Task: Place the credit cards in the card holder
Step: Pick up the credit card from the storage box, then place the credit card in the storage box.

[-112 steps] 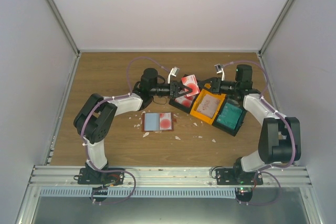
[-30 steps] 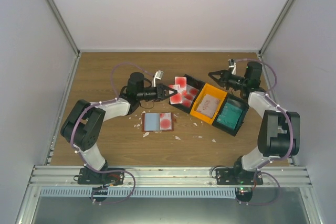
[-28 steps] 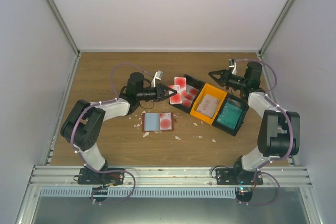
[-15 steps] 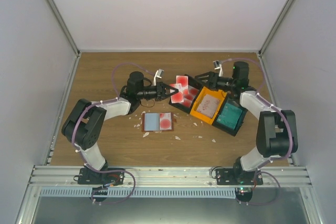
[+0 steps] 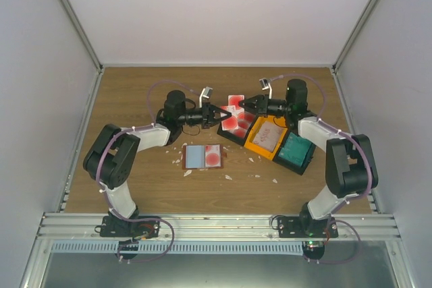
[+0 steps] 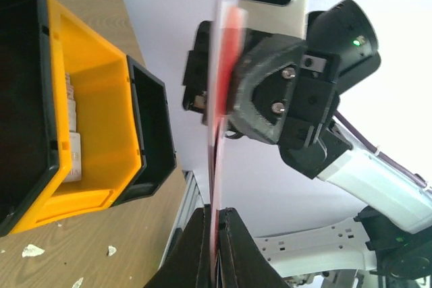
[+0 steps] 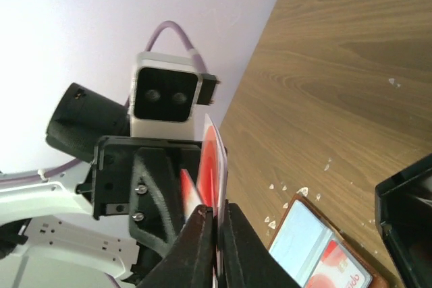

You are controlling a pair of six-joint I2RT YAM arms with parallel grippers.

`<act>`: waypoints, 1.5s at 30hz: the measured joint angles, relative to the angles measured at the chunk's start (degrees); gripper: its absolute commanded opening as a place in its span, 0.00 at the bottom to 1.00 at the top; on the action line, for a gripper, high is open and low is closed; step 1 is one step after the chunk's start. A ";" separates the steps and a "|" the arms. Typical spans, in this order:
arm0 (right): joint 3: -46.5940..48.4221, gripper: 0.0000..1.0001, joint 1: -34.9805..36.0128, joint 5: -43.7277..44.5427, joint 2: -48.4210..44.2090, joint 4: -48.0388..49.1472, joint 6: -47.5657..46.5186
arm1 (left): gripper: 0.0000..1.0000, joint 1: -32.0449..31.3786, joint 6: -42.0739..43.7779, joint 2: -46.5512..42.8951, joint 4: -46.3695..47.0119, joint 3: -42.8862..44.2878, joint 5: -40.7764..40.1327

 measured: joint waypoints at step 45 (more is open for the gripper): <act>10.10 0.01 0.72 26.82 1.68 -27.32 -13.68 | 0.00 0.37 10.19 -2.80 -20.44 -1.44 -5.86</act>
